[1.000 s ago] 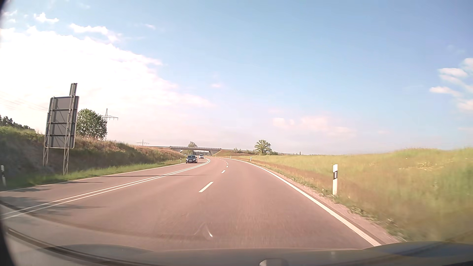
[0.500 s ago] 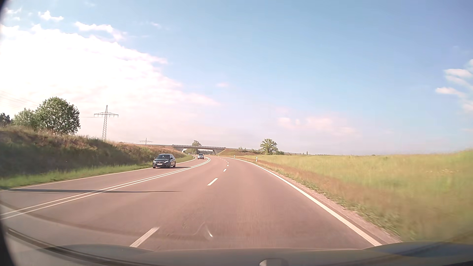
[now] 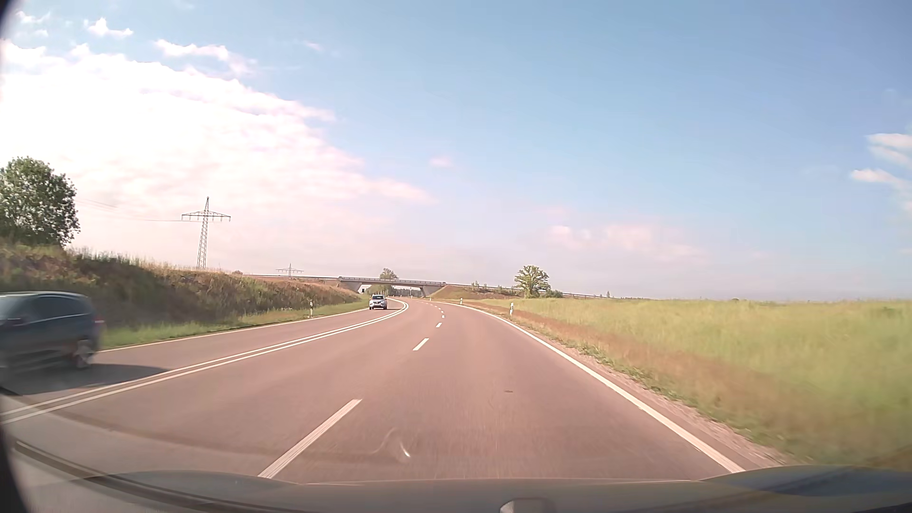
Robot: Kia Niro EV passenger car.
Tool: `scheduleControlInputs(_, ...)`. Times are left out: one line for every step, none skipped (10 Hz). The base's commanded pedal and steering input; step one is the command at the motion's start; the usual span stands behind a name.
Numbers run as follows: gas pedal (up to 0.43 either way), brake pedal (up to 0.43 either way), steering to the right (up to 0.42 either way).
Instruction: Follow the waypoints while adhering to traffic rules and regulations
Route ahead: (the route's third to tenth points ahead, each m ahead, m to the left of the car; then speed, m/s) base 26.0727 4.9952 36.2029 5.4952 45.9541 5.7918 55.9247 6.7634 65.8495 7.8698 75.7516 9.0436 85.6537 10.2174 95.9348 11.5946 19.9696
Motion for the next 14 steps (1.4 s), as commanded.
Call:
scheduleControlInputs(0.26, 0.0, -0.008)
scheduleControlInputs(0.26, 0.0, -0.008)
scheduleControlInputs(0.26, 0.0, -0.008)
scheduleControlInputs(0.26, 0.0, -0.008)
scheduleControlInputs(0.26, 0.0, -0.008)
scheduleControlInputs(0.26, 0.0, -0.008)
scheduleControlInputs(0.268, 0.0, -0.008)
scheduleControlInputs(0.268, 0.0, -0.008)
scheduleControlInputs(0.268, 0.0, -0.009)
scheduleControlInputs(0.268, 0.0, -0.009)
scheduleControlInputs(0.268, 0.0, -0.009)
scheduleControlInputs(0.268, 0.0, -0.009)
scheduleControlInputs(0.268, 0.0, -0.009)
scheduleControlInputs(0.268, 0.0, -0.01)
